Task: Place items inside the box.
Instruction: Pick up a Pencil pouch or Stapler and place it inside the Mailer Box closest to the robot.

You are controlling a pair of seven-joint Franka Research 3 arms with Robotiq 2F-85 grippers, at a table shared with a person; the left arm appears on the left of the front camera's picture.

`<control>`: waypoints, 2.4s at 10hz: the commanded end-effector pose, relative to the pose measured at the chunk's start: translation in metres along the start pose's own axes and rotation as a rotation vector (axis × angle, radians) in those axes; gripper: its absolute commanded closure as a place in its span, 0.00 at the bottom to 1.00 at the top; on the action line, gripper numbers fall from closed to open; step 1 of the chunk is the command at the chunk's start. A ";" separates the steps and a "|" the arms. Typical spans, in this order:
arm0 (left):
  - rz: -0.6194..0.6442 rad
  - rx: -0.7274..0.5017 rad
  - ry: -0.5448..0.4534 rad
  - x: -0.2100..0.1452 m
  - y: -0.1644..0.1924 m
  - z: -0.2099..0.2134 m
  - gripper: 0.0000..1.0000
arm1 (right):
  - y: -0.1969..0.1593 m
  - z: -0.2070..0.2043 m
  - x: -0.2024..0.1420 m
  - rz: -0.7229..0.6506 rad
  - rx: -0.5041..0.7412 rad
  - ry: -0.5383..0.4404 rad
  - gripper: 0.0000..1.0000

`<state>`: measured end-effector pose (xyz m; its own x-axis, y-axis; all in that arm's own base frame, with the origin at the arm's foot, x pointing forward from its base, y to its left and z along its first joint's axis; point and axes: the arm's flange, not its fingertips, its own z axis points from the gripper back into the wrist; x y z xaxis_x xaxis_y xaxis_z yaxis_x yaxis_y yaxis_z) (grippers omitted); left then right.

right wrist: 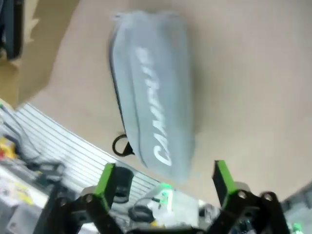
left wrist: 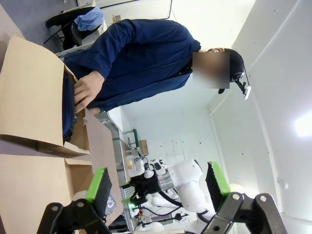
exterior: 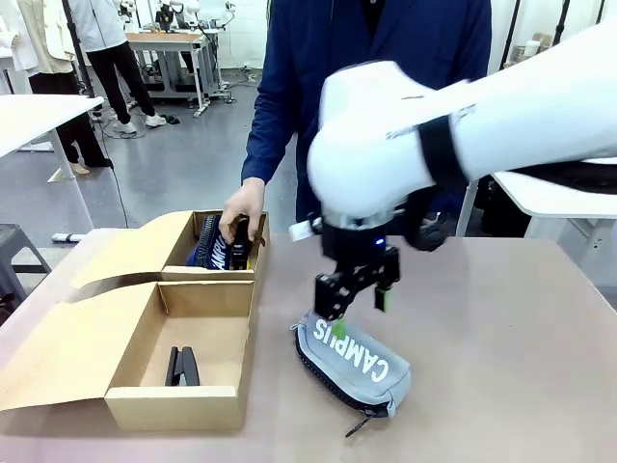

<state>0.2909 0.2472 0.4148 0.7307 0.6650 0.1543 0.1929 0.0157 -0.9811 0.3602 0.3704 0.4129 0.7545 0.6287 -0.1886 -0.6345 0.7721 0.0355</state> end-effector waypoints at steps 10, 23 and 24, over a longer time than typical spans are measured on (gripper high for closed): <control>-0.023 -0.012 0.004 -0.002 -0.002 0.000 0.00 | 0.022 -0.008 0.003 -0.448 0.132 -0.054 0.00; -0.023 -0.012 0.004 -0.002 -0.002 0.000 0.00 | 0.017 -0.019 -0.010 0.225 -0.229 0.002 0.00; -0.023 -0.012 0.004 -0.002 -0.002 0.000 0.00 | 0.017 -0.020 -0.009 0.211 -0.216 -0.030 0.00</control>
<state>0.2908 0.2472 0.4149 0.7305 0.6652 0.1545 0.1931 0.0157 -0.9810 0.3350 0.3755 0.3924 0.6469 0.7279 -0.2274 -0.7595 0.6416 -0.1068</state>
